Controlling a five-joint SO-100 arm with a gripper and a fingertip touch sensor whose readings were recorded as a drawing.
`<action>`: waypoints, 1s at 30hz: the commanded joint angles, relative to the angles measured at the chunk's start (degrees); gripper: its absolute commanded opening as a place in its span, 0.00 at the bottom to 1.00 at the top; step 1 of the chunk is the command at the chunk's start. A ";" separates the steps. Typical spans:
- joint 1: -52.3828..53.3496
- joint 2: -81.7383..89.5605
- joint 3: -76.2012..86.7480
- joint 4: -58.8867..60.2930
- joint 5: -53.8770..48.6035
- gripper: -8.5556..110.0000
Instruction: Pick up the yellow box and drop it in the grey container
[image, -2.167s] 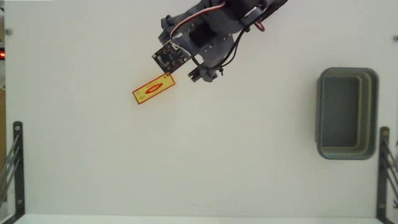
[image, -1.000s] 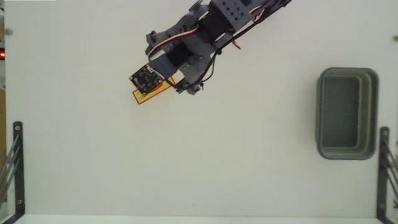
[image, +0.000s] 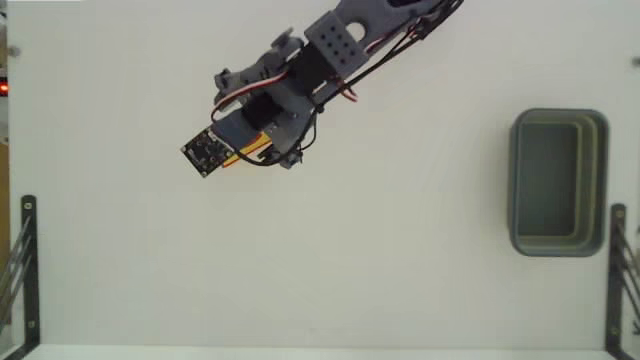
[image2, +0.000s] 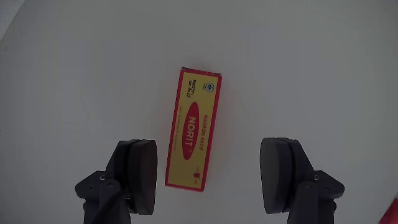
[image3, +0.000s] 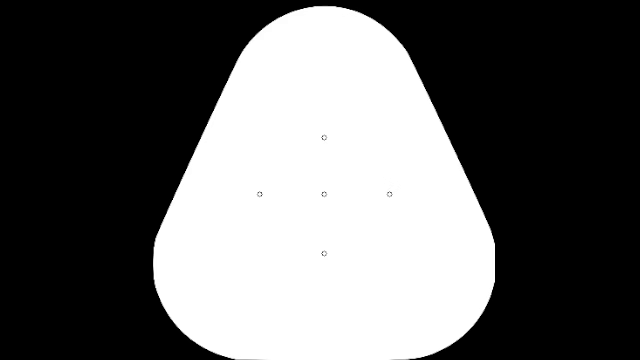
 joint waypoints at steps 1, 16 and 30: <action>0.38 1.77 -2.82 -1.21 0.18 1.00; 0.38 2.23 3.31 -6.89 0.18 1.00; 0.38 2.05 8.80 -12.56 0.18 1.00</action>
